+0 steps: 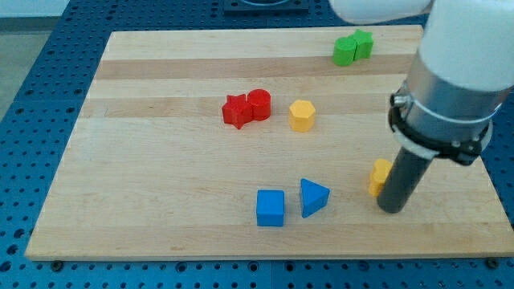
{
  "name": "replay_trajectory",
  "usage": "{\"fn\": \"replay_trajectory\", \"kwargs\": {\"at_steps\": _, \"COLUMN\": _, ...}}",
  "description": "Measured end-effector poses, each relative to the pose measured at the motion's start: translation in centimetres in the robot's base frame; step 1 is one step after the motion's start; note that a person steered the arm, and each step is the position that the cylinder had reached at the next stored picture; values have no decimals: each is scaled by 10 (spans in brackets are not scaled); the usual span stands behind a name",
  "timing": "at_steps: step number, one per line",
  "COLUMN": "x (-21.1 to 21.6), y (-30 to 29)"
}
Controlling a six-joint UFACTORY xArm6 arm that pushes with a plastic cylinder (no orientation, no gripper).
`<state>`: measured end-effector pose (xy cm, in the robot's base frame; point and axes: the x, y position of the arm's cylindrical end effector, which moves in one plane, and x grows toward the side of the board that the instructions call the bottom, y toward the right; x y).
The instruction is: Slide the hexagon to the top of the heart
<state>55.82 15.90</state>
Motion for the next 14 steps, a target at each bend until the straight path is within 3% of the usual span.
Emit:
{"fn": "replay_trajectory", "kwargs": {"at_steps": 1, "x": 13, "y": -21}}
{"fn": "replay_trajectory", "kwargs": {"at_steps": 2, "x": 8, "y": 57}}
{"fn": "replay_trajectory", "kwargs": {"at_steps": 3, "x": -61, "y": 116}}
{"fn": "replay_trajectory", "kwargs": {"at_steps": 4, "x": -143, "y": 75}}
{"fn": "replay_trajectory", "kwargs": {"at_steps": 5, "x": -190, "y": -26}}
{"fn": "replay_trajectory", "kwargs": {"at_steps": 6, "x": -190, "y": -137}}
{"fn": "replay_trajectory", "kwargs": {"at_steps": 7, "x": -164, "y": -130}}
{"fn": "replay_trajectory", "kwargs": {"at_steps": 10, "x": -89, "y": -15}}
{"fn": "replay_trajectory", "kwargs": {"at_steps": 11, "x": -109, "y": -23}}
{"fn": "replay_trajectory", "kwargs": {"at_steps": 13, "x": -64, "y": -130}}
{"fn": "replay_trajectory", "kwargs": {"at_steps": 14, "x": -38, "y": -104}}
